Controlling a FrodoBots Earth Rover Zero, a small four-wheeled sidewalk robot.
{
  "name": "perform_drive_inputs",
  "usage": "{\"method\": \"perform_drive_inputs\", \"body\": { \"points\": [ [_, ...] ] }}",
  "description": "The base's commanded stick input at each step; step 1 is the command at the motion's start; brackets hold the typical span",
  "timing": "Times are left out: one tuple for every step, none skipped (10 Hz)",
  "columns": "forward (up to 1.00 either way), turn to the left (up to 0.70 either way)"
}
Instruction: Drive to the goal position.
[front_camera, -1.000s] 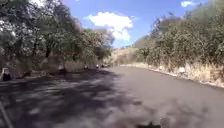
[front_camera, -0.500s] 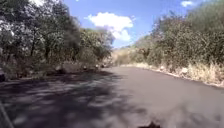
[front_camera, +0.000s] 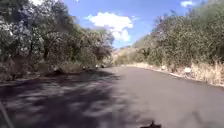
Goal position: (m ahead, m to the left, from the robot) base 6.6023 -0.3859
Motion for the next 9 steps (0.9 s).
{"method": "perform_drive_inputs", "body": {
  "points": [
    [0.50,0.00],
    [0.50,0.00],
    [0.50,0.00],
    [0.50,0.00],
    [0.50,0.00],
    [0.50,0.00],
    [0.50,0.00],
    [0.50,0.00],
    [0.50,0.00]
  ]
}}
